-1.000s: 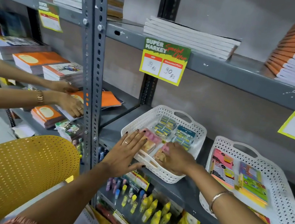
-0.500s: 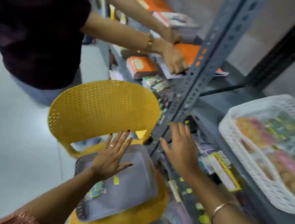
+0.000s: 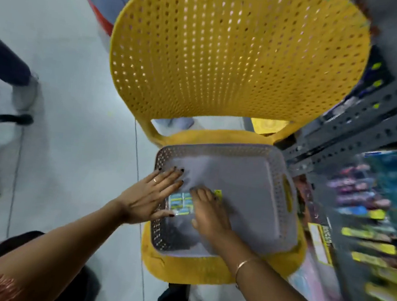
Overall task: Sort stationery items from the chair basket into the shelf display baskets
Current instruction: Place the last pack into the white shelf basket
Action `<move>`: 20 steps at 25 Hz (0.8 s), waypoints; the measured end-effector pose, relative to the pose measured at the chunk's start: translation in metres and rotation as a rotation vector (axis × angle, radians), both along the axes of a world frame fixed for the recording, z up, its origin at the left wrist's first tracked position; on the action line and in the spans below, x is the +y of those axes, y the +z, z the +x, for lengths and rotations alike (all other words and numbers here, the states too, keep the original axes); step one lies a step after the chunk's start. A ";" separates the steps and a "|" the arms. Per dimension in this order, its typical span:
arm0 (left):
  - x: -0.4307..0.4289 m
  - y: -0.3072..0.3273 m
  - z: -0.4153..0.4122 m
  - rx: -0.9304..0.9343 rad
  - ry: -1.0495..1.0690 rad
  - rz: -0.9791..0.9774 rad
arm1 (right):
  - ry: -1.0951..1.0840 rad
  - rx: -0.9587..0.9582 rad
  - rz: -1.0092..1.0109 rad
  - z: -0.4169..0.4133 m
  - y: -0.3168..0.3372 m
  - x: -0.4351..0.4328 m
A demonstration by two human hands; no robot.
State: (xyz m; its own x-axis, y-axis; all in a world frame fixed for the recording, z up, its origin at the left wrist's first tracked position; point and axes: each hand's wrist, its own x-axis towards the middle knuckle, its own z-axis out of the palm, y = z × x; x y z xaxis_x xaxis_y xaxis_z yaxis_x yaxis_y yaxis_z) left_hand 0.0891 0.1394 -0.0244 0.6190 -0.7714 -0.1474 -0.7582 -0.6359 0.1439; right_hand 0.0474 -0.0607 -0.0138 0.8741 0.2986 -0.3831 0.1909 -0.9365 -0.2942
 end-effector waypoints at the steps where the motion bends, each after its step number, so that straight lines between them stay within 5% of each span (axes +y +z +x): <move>1: 0.002 -0.007 -0.002 0.005 -0.003 0.004 | 0.042 -0.023 -0.015 0.002 -0.011 0.005; 8: 0.002 -0.015 -0.004 0.007 0.034 -0.036 | 0.170 -0.095 -0.071 0.016 -0.035 0.005; 20: -0.003 -0.007 -0.006 0.024 0.056 -0.003 | -0.115 0.030 0.057 -0.002 -0.025 -0.054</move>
